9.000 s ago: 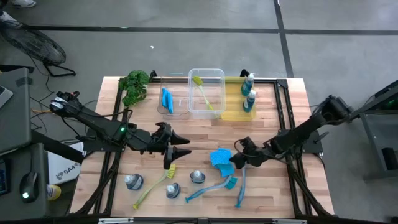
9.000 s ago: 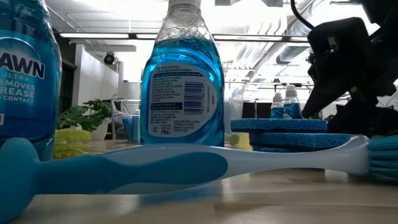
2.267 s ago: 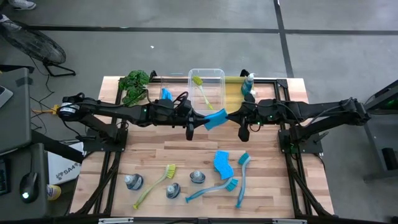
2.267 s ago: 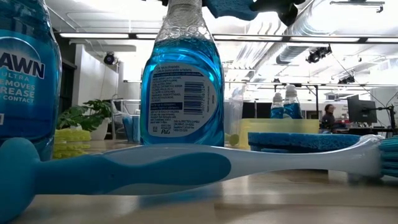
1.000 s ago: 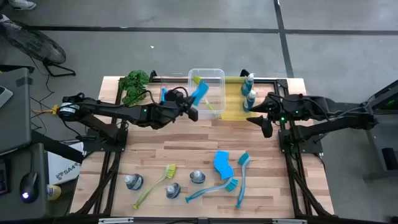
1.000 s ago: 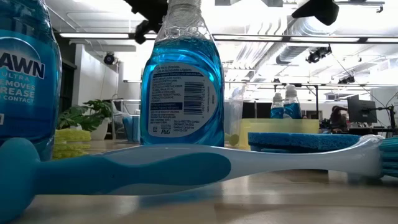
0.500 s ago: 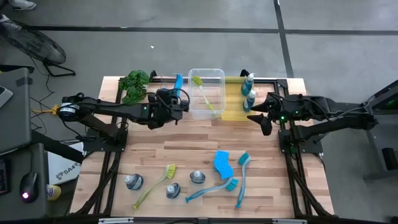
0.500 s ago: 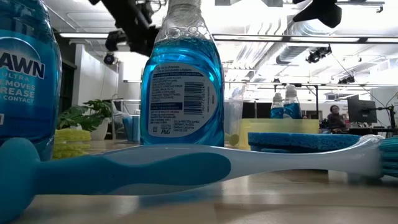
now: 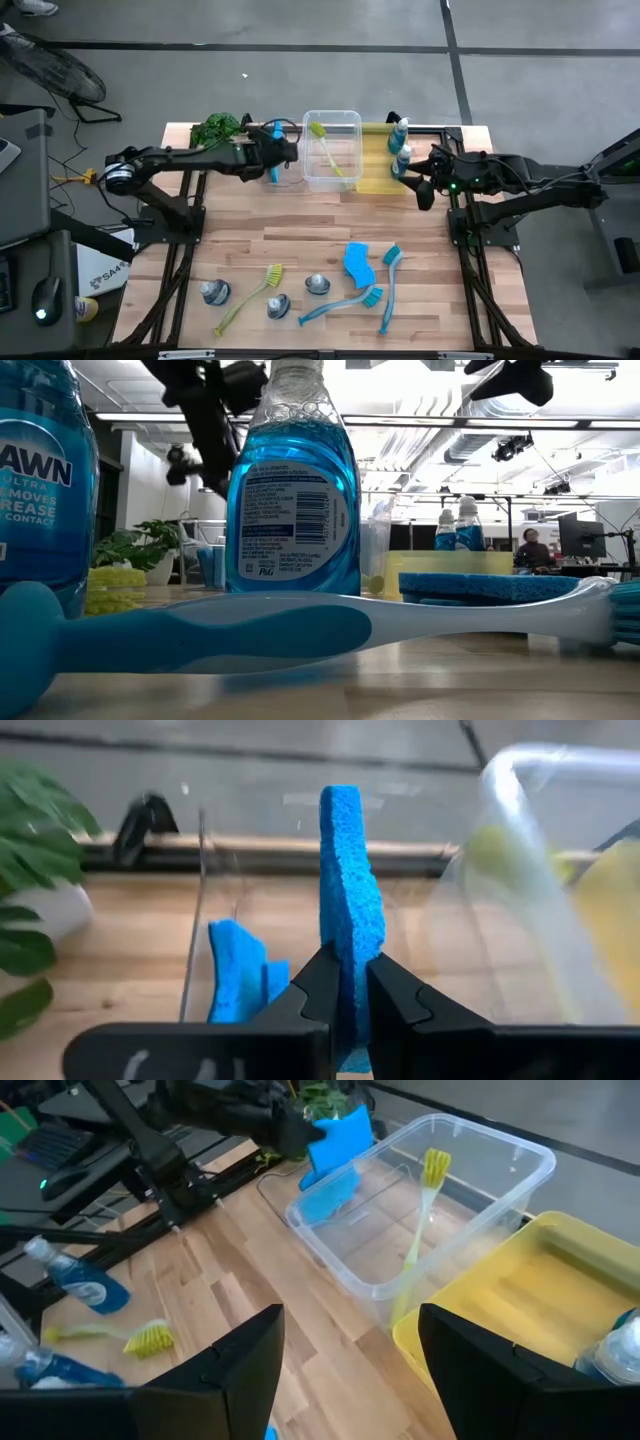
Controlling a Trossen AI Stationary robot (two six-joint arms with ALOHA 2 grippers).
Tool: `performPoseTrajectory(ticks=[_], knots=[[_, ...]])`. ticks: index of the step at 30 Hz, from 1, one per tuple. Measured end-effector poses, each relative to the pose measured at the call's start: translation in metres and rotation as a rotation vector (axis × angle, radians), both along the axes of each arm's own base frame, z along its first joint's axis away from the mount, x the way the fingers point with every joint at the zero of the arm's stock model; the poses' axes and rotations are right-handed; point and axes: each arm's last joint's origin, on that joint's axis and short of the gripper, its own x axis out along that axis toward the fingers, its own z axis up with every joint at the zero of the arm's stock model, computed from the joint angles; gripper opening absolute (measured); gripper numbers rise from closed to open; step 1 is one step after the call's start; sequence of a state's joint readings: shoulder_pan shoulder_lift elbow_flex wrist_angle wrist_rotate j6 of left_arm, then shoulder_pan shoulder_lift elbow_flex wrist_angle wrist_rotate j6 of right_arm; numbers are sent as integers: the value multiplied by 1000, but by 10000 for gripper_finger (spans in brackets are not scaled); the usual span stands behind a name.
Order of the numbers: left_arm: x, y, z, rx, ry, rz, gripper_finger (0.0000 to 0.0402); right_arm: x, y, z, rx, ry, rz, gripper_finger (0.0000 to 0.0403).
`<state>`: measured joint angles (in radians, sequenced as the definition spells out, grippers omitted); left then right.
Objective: Pick & Place Kitchen Sink Supplies
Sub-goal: Put the sponge into the transparent bin
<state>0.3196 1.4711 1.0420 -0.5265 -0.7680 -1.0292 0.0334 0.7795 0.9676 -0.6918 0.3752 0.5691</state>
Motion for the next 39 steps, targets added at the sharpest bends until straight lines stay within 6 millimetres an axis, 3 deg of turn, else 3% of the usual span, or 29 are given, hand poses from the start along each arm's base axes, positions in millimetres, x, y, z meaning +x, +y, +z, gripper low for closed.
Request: performPoseTrajectory(ticks=[6, 15, 31, 39], knots=[[7, 11, -19, -82, 23, -10, 27, 0, -1, 0, -2, -4, -27, 225], [12, 13, -34, -125, 45, 1, 28, 0, -1, 0, 4, -7, -42, 225], [12, 12, -36, -156, 67, -28, 29, 0, 0, -1, 34, -2, -3, 225], [11, 10, -38, -214, 60, -45, 86, 0, 1, -1, 48, -2, 20, 225]])
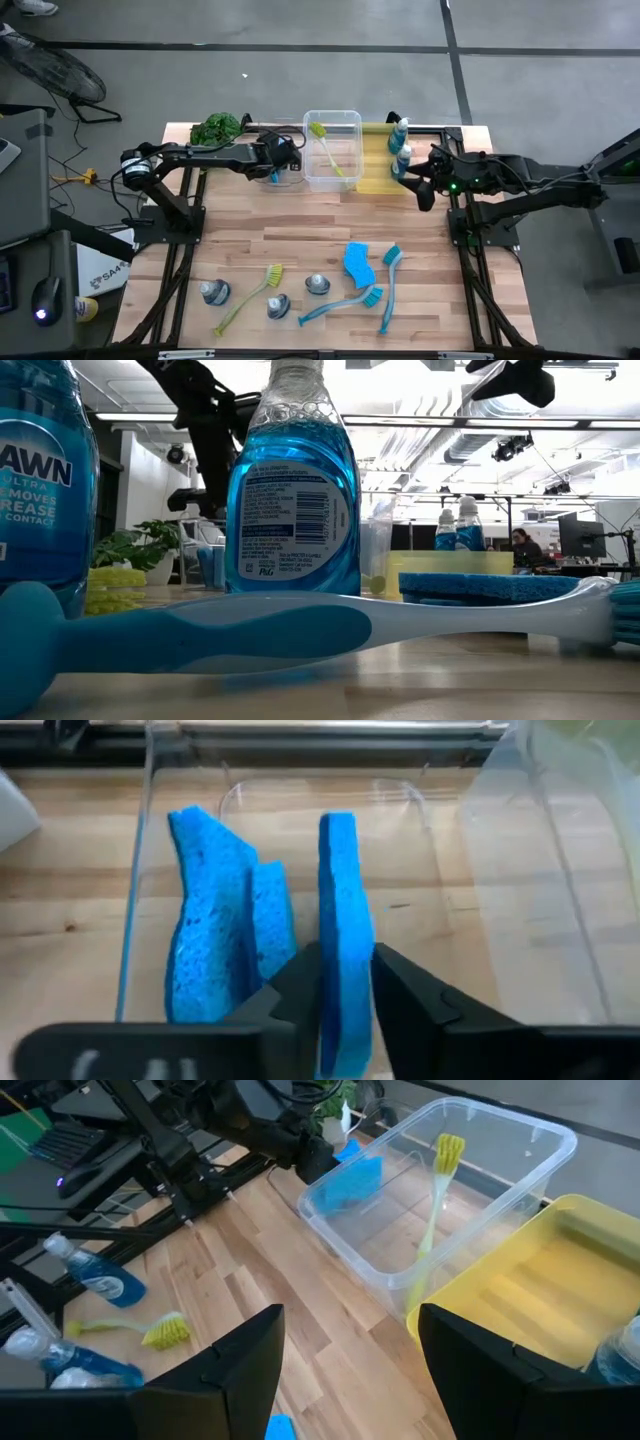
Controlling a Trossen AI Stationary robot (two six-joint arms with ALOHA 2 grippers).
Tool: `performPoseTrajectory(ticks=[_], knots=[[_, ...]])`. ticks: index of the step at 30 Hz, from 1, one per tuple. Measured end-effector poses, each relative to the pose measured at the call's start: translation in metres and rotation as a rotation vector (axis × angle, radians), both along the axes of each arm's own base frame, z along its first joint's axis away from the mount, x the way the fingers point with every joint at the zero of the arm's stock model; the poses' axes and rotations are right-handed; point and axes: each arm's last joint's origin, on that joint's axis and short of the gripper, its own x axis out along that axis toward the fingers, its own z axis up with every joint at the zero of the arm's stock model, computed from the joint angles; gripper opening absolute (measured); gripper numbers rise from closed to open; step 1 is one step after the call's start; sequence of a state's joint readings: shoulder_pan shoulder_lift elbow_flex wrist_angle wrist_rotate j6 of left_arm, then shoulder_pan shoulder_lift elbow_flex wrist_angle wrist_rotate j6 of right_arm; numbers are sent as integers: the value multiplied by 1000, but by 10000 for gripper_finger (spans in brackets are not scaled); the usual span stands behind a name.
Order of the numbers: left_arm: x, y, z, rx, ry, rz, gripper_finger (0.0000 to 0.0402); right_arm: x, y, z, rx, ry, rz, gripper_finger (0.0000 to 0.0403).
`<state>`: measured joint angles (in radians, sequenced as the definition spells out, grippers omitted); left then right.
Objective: Pick & Place Kitchen Sink Supplies
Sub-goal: Put the sponge into the transparent bin
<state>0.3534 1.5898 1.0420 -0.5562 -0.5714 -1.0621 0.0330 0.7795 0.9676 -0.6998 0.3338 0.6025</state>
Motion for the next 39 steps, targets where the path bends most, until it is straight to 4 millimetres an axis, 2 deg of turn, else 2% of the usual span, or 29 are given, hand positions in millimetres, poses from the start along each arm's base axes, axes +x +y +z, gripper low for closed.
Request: performPoseTrajectory(ticks=[6, 11, 21, 26, 31, 39], knots=[[-5, -2, -3, -43, 18, 38, 152, 0, 1, 0, 19, 2, 45, 224], [-6, -4, 3, -62, -18, 41, 176, 1, 3, 0, 40, 3, 83, 225], [-29, -16, 53, 44, -174, 37, 177, 1, 4, 0, 52, 7, 135, 225], [-34, -38, 81, 142, -249, -76, 177, 1, 7, -1, 91, 19, 229, 225], [-31, -67, 106, 244, -357, -247, 177, 0, 14, -6, 122, 64, 301, 225], [-20, -118, 135, 403, -511, -544, 177, 20, 37, -20, 203, 172, 337, 225]])
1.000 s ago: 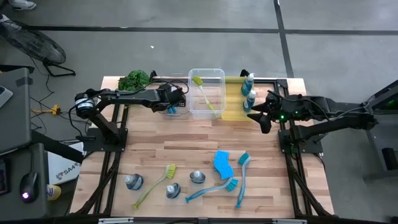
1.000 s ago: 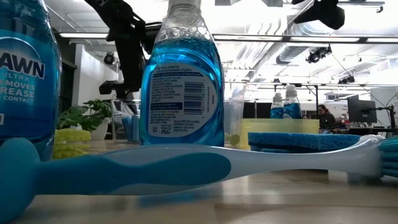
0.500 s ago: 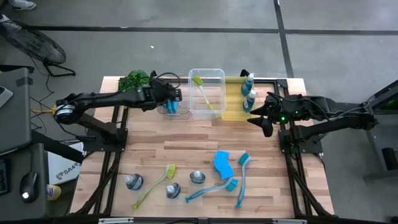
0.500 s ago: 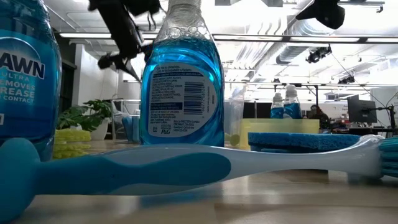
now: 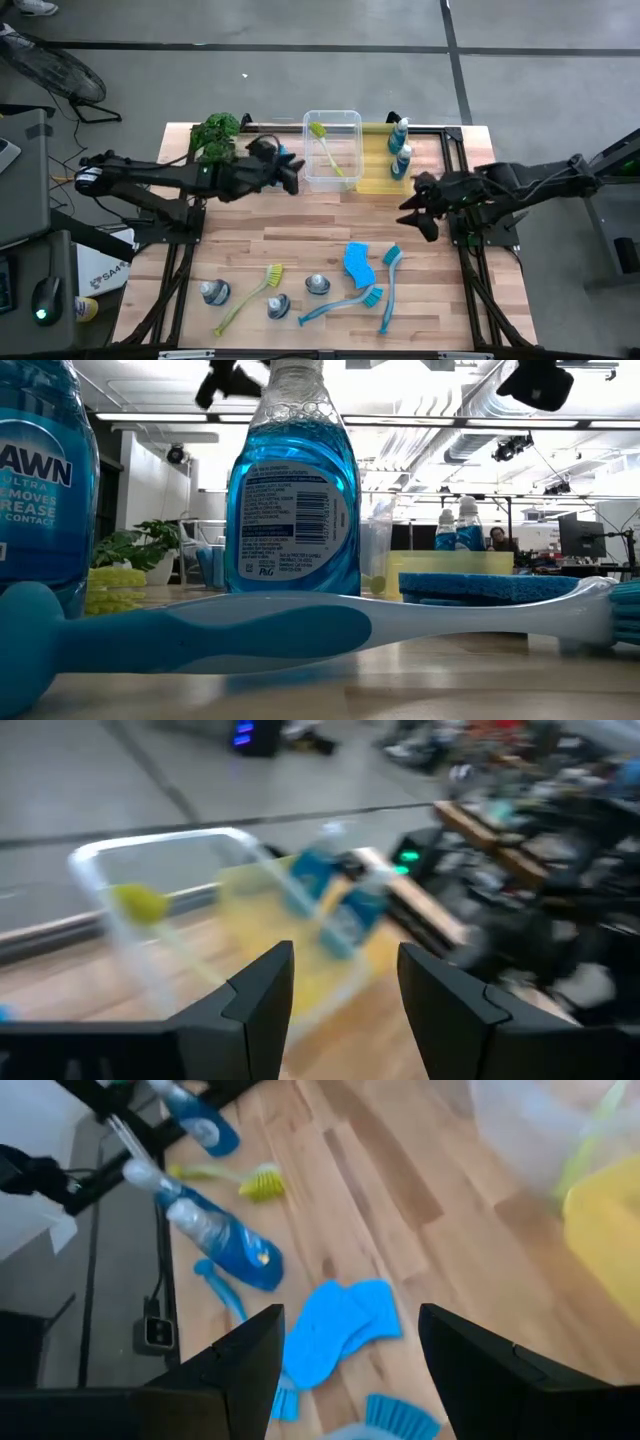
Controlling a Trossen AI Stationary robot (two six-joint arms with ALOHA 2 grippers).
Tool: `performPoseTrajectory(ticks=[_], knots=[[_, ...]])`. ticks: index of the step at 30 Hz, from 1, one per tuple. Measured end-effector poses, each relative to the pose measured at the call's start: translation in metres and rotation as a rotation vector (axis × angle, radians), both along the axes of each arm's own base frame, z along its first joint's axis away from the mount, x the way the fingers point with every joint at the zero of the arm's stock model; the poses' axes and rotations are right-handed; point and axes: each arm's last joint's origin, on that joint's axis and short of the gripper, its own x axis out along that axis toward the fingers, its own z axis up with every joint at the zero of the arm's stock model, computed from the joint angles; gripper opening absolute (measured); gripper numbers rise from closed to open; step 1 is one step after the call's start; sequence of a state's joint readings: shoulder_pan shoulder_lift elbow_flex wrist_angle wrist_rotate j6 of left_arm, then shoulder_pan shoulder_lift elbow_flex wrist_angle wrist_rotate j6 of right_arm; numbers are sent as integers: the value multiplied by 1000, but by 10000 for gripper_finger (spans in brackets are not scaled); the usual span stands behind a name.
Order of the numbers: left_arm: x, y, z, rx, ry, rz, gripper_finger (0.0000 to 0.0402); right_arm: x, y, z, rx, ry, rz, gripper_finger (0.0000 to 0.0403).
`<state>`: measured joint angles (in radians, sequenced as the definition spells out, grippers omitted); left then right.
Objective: Pick & Place Kitchen Sink Supplies
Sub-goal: Put the sponge into the transparent bin
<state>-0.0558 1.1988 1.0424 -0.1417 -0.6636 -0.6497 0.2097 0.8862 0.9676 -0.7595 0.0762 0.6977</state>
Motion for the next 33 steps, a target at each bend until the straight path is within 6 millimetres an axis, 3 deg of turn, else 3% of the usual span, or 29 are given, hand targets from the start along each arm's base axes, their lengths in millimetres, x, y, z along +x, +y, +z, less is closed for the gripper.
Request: performPoseTrajectory(ticks=[8, 21, 33], knots=[[0, -44, 14, 108, -74, -206, 177, 25, 34, -30, 109, 210, -83, 224], [-16, -90, 21, 131, -108, -433, 177, 67, 99, -98, 247, 445, -279, 225], [-29, -122, 20, 152, -99, -583, 177, 90, 116, -135, 320, 484, -406, 225]])
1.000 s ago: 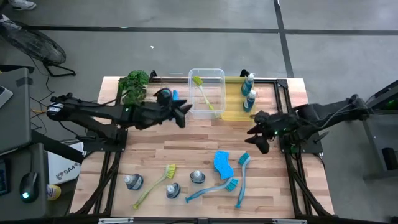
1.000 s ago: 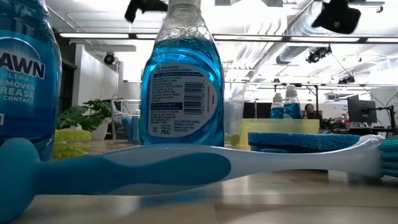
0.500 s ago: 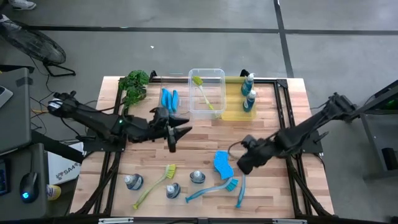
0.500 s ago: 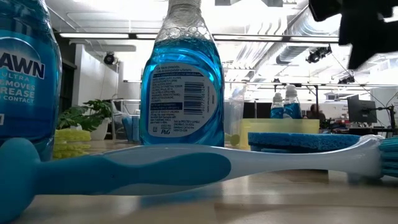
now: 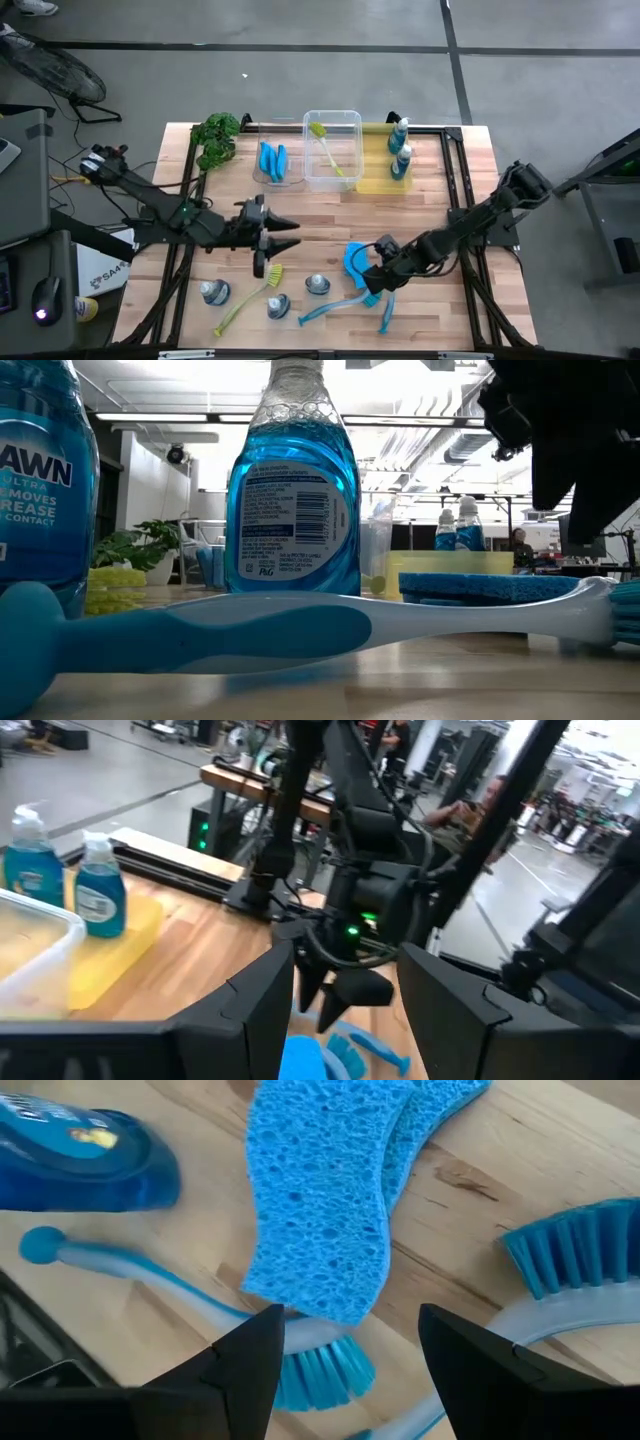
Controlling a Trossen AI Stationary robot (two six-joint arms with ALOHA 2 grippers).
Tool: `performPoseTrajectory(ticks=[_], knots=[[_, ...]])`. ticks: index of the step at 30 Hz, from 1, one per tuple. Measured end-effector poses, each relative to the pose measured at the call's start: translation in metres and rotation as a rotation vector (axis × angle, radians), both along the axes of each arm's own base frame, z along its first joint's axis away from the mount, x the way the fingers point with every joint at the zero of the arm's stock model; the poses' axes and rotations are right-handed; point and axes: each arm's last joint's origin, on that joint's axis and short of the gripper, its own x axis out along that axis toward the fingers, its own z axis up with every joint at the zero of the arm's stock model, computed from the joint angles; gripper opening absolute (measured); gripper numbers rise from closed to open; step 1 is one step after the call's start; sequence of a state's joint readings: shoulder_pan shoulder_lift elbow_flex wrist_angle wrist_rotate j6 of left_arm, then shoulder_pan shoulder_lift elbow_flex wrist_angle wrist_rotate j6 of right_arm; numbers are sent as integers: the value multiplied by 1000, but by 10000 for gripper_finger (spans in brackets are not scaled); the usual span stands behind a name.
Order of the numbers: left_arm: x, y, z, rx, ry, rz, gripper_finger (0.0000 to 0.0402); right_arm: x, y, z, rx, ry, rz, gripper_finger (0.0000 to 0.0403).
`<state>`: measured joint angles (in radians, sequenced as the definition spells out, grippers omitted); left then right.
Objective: Pick & Place Kitchen Sink Supplies
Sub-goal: Put the sponge into the transparent bin
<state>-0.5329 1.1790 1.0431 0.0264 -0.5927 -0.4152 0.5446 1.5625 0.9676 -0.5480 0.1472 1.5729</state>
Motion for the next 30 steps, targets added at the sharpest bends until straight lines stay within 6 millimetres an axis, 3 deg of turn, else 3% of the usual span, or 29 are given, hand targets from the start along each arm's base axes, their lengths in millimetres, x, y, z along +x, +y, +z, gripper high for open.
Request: performPoseTrajectory(ticks=[17, 30], knots=[[-19, -31, -1, 4, 6, -140, 177, 7, 2, -22, -55, 46, -59, 224], [-20, -33, -1, 4, 6, -148, 177, 7, 1, -22, -72, 27, -94, 224]])
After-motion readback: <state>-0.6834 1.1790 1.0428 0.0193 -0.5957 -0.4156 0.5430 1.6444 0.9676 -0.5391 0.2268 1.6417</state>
